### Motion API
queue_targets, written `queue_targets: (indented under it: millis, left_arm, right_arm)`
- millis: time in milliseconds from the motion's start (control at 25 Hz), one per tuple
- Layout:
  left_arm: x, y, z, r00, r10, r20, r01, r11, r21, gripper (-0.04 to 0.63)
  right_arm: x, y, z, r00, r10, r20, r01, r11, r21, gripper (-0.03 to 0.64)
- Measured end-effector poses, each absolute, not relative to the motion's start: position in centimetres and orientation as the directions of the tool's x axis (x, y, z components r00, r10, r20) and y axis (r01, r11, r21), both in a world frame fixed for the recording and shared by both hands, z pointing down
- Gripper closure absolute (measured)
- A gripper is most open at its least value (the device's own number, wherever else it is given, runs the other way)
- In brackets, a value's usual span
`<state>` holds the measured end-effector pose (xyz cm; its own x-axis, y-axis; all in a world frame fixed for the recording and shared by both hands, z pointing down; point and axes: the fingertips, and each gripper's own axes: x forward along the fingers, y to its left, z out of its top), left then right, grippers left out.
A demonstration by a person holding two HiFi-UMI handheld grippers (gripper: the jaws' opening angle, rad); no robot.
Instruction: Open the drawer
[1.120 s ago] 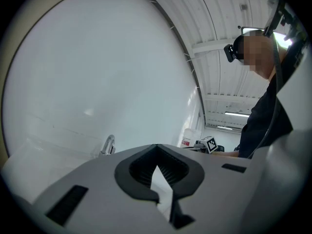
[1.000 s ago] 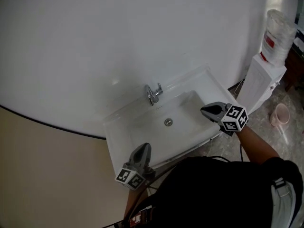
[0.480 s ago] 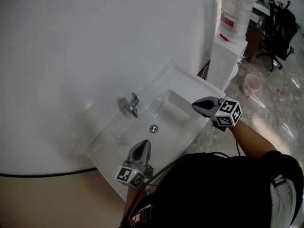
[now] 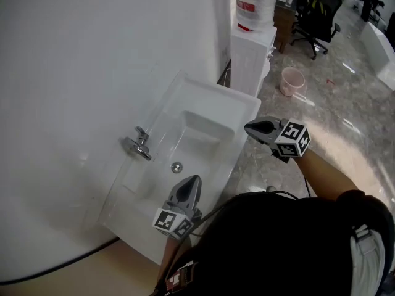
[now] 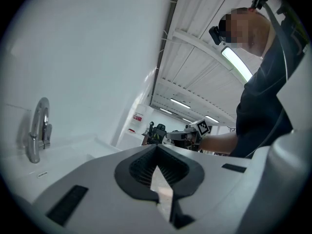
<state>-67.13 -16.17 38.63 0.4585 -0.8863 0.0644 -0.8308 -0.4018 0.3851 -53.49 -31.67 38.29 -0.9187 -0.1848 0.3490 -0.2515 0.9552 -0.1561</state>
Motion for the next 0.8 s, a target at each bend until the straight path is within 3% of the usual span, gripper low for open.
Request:
queue_targets:
  millis: [440,800]
  left_arm:
    - [-52.2,-21.9,41.6,0.590,-0.796,0.136,-0.766,-0.497,0.408,0.594]
    - [-40.7,-28.4,47.6,0.479,-0.835,0.271,-0.855,-0.374,0.359,0.594]
  right_arm:
    - [-39.4,-35.9,40.9,-0.904,-0.267,0.334,-0.342,0.921,-0.188,0.621]
    - [-28.0,-40.5,45.0,-0.920,-0.227,0.320,-0.295,0.938,-0.182,0.621]
